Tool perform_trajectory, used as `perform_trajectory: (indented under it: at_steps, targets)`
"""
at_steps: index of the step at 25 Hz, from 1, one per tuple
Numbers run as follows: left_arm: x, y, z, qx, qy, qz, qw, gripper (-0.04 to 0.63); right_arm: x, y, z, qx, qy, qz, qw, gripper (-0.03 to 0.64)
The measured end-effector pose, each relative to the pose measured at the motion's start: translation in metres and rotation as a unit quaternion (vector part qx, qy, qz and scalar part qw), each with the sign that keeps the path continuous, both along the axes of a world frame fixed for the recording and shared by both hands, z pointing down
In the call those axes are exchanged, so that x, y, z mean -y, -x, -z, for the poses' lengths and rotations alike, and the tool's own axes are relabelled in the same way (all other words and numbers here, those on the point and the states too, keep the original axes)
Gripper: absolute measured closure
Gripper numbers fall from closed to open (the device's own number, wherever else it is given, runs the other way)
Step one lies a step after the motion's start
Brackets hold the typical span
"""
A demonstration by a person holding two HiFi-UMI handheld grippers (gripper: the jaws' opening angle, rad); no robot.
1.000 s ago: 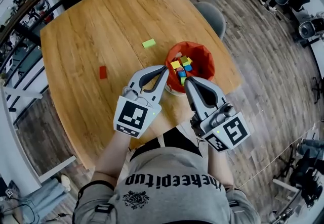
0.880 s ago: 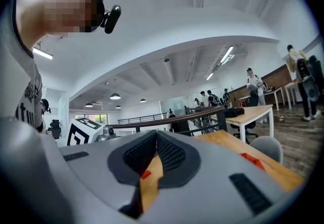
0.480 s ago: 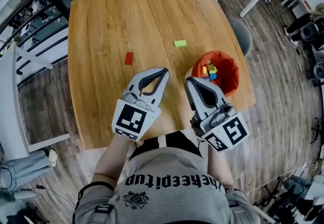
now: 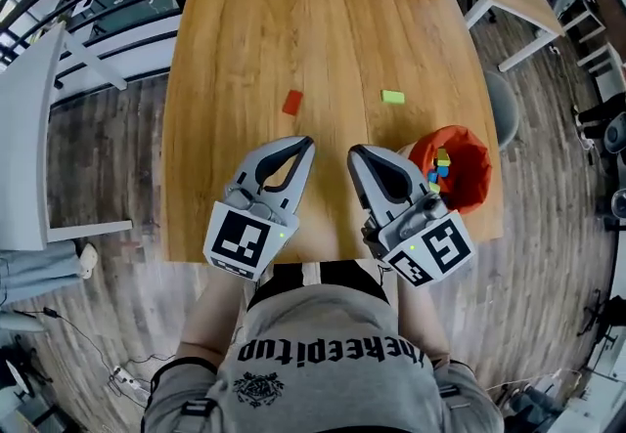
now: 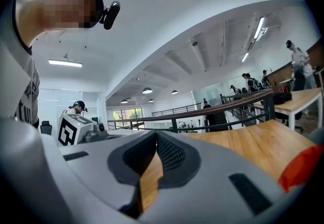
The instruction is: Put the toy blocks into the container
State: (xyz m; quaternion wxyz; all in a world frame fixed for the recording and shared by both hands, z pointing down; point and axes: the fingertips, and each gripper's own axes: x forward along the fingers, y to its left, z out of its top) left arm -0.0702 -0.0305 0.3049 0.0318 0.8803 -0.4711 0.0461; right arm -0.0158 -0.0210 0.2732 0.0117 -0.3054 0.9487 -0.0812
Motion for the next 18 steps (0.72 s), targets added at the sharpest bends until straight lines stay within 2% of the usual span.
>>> perform_trajectory:
  at_steps: [8, 18]
  targets:
    - [-0.008, 0.039, 0.001, -0.034, -0.004, 0.051, 0.9981, 0.581, 0.019, 0.035, -0.021, -0.034, 0.0, 0.042, 0.999, 0.603]
    - [-0.008, 0.069, -0.007, -0.054, 0.001, 0.091, 0.9944, 0.581, 0.057, 0.066, -0.05, -0.085, -0.004, 0.09, 0.992, 0.603]
